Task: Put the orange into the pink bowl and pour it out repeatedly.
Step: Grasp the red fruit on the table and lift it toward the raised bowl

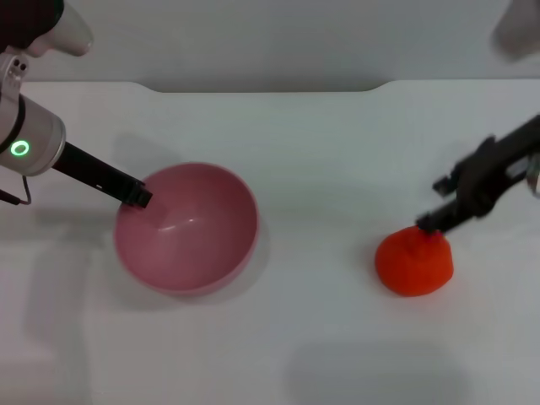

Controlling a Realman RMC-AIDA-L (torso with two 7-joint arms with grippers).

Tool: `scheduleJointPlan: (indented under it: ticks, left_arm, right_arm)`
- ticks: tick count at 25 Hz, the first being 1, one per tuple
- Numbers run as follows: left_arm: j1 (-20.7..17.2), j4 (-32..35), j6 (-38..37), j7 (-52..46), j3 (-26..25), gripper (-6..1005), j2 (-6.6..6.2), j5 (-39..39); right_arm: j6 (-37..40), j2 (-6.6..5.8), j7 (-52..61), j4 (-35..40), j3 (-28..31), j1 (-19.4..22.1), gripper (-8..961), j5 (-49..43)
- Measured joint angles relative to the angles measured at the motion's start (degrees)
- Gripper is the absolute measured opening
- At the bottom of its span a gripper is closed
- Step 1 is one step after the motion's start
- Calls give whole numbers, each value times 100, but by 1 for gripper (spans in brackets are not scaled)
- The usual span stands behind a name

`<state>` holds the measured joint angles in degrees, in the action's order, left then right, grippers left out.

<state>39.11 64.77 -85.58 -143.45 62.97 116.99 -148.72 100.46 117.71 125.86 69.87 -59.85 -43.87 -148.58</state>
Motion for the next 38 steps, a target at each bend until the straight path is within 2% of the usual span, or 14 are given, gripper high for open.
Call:
scheduleJointPlan:
  ticks: [3,12,27,35,38]
  left_arm:
    - [10,0,-2,-10,28,41,12,0]
    - [59,1,-70,-53,79,41,26,2]
    - [129,0,-165,-83,233,41,43,2]
    - [141,1,-165,-57,233,41,43,1]
    - [141,0,-162,-41,233,41,38,1]
  right_arm:
    - [-18,72,3,-256,-281,-36,689,-214]
    - [-353,86,6,-603,-408,-47,690,-238]
    - [-1250,94,14,-1540,-792,-188,569,-292]
    - [-1646,89,25,-1615,-800,-177,505,-339]
    - [-1647,87,25,-1610,-805,-188,386,-339]
